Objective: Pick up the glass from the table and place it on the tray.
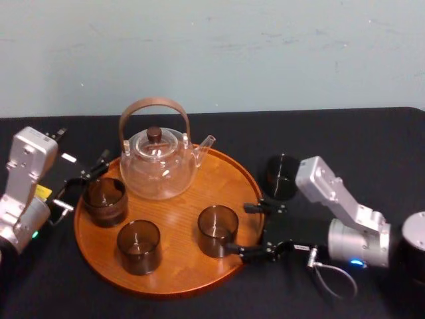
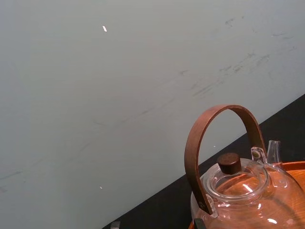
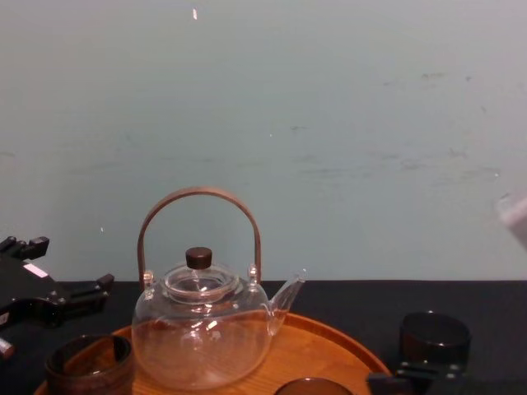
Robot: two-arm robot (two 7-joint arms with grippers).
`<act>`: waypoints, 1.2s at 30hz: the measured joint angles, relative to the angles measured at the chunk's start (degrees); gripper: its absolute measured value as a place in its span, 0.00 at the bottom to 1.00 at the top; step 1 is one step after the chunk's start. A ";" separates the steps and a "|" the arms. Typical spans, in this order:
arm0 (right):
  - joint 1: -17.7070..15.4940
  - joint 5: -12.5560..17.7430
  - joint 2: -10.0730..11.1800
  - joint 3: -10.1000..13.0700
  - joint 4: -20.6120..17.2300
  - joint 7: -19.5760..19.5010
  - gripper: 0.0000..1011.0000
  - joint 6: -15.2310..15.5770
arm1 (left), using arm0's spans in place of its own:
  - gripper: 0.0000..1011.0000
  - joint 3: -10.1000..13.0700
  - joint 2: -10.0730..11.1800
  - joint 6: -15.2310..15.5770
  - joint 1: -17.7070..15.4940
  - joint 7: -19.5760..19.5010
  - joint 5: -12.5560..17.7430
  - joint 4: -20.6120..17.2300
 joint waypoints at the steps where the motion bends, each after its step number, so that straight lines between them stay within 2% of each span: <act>1: -0.30 0.18 0.37 0.23 -0.36 -0.04 0.99 0.00 | 0.99 0.00 0.00 0.00 0.00 0.00 0.00 0.00; 3: -1.52 0.90 1.72 1.08 -1.74 -0.36 0.99 0.01 | 0.99 0.00 0.00 0.00 0.00 0.00 0.00 0.00; 13: -5.60 3.45 5.58 4.15 -5.36 -1.40 0.99 -0.75 | 0.99 0.00 0.00 0.00 0.00 0.00 0.00 0.00; 23: -10.51 6.20 9.16 8.82 -8.17 -3.38 0.99 -2.29 | 0.99 0.00 0.00 0.00 0.00 0.00 0.00 0.00; 29: -12.49 7.03 9.83 11.03 -8.38 -4.74 0.99 -2.54 | 0.99 0.00 0.00 0.00 0.00 0.00 0.00 0.00; 36: -13.24 7.17 9.25 12.80 -7.35 -6.95 0.99 -1.50 | 0.99 0.00 0.00 0.00 0.00 0.00 0.00 0.00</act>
